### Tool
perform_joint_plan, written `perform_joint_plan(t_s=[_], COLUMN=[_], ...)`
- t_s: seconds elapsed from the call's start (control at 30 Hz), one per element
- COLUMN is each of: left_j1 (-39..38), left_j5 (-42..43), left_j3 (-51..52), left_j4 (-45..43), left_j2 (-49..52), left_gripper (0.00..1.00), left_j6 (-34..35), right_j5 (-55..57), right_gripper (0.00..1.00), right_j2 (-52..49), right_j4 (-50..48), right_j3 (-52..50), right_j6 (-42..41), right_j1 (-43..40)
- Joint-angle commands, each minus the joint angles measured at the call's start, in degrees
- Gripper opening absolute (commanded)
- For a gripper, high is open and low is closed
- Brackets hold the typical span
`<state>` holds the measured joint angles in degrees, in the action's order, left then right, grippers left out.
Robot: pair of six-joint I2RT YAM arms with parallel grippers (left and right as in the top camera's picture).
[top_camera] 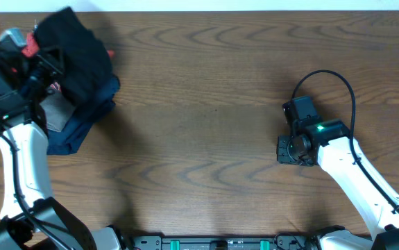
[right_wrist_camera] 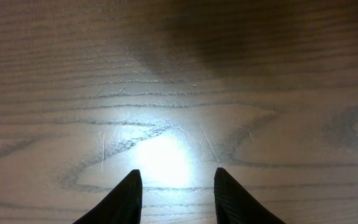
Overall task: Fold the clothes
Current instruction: 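Carry the folded shirt left and place it on the shirt stack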
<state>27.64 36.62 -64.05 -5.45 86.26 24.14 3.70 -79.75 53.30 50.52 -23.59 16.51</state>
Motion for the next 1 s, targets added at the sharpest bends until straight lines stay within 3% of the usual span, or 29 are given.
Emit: perform_joint_plan(t_s=[0.0,0.53,0.63,0.67,0.73,0.77,0.83,0.97], left_j1=[3.23,14.56,14.91,14.88,14.88,14.91,15.23,16.65], left_j5=[-0.07,-5.92,-6.23,-6.23,-6.14,-6.08,-6.05,-6.29], left_j3=[-2.32,-2.29,-2.29,-2.29,-2.32,-2.32,-2.36,-2.56], left_j4=[-4.02,-4.39,-4.31,-4.28,-4.33,-4.37,-4.28,-4.07], left_j2=[1.46,12.44,12.44,12.44,12.44,12.33,11.78,8.90], left_gripper=[0.10,0.10,0.16,0.35,0.50,0.70,0.99,0.98], left_j6=[3.10,3.56,3.54,3.54,3.58,3.58,3.54,3.54], right_j5=[0.81,0.79,0.79,0.79,0.79,0.79,0.79,0.81], right_gripper=[0.37,0.37,0.36,0.37,0.37,0.37,0.37,0.37], right_j2=[0.79,0.79,0.79,0.79,0.79,0.79,0.79,0.79], right_j4=[0.11,1.25,1.18,1.16,1.25,1.40,1.77,2.05], right_j3=[0.94,0.94,0.94,0.94,0.94,0.94,0.94,0.94], right_j6=[0.48,0.48,0.48,0.48,0.48,0.48,0.50,0.52], right_j1=[-0.48,-0.48,-0.48,-0.48,-0.48,-0.48,-0.48,-0.48])
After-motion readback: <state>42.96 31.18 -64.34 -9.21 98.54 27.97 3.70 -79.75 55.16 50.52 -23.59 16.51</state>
